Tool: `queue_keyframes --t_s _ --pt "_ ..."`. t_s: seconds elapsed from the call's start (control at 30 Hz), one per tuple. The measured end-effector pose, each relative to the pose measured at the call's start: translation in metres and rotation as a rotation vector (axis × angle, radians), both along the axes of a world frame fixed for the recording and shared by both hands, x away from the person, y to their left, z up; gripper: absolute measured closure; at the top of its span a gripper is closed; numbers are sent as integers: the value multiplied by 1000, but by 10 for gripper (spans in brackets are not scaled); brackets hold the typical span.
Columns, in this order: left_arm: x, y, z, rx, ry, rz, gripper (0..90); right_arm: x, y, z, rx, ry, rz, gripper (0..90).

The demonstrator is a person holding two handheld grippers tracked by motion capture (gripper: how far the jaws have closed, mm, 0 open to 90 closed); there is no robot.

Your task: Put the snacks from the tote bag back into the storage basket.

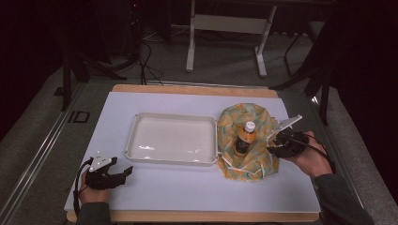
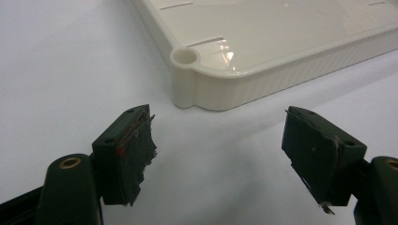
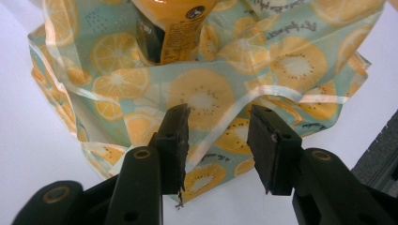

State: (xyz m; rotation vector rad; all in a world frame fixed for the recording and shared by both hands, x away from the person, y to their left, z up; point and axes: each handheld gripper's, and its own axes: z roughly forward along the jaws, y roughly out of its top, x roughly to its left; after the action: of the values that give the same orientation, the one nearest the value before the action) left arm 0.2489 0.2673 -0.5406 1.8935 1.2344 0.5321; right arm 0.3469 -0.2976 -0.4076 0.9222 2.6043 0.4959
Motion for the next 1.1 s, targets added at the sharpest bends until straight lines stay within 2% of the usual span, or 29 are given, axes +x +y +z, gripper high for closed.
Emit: queue_keyframes --t_s 0.5,0.73,1.1 --pt "0 0 0 -4 2 -3 253 8 16 6 -67 16 45 556" --pt "1 0 0 -2 4 -5 253 10 22 12 -77 8 65 547" --pt "1 0 0 1 10 -6 253 11 33 19 -95 28 106 569"
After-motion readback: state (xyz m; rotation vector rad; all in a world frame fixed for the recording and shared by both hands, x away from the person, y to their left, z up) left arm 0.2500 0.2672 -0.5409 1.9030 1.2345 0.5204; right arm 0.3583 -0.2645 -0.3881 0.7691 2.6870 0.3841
